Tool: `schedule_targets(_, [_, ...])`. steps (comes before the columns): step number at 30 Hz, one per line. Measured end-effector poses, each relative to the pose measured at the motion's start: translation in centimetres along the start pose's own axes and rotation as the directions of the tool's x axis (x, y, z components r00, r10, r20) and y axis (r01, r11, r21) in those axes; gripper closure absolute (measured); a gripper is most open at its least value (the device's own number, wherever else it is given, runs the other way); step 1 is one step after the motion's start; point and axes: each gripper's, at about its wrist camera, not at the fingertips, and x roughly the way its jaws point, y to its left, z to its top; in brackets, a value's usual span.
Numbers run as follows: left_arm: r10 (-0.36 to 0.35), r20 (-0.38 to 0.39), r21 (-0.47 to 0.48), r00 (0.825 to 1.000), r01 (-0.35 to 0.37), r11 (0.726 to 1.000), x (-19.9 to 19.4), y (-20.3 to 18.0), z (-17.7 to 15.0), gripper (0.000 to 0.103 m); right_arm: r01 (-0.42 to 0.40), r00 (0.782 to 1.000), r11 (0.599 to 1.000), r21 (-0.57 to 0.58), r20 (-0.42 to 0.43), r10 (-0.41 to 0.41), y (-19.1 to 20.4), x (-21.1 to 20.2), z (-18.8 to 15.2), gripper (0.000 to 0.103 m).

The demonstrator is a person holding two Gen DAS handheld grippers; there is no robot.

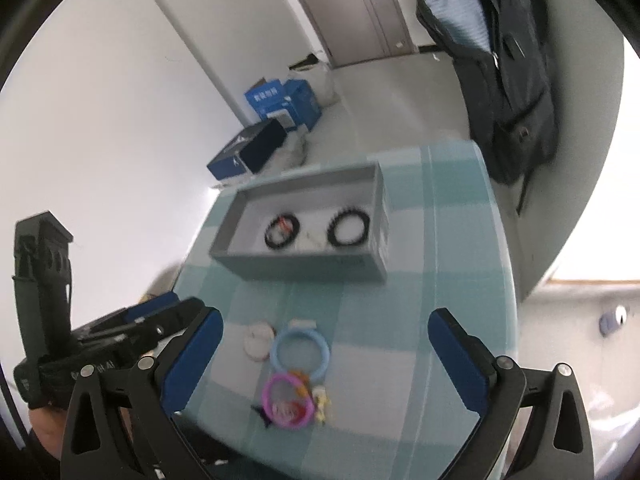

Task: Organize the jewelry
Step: 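Withdraw both grippers from the box back toward the table, then grasp a small red-and-white charm beside the pink ring with right gripper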

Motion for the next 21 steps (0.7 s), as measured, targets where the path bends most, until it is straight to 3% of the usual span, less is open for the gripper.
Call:
schedule_targets(3, [0.003,-0.013,-0.016,1.0,-0.003,1.0,0.0,0.0,-0.9,0.021,-0.004,1.0,1.0,-0.027,-0.014,0.004,0.3,-0.2,-1.4,0.0])
schedule_targets(10, [0.011,-0.075,-0.028,0.997,-0.013,1.0,0.4,0.2,-3.7,0.021,-0.032,0.995,0.997,-0.068,-0.093,0.026,0.5,0.8,-4.6,0.002])
schedule_targets(21, [0.053,-0.111,-0.058,0.992,-0.06,0.997,0.6,2.5,-5.0,0.021,-0.116,0.977,0.969,-0.219,-0.201,0.072,4.0,3.4,-7.2,0.037])
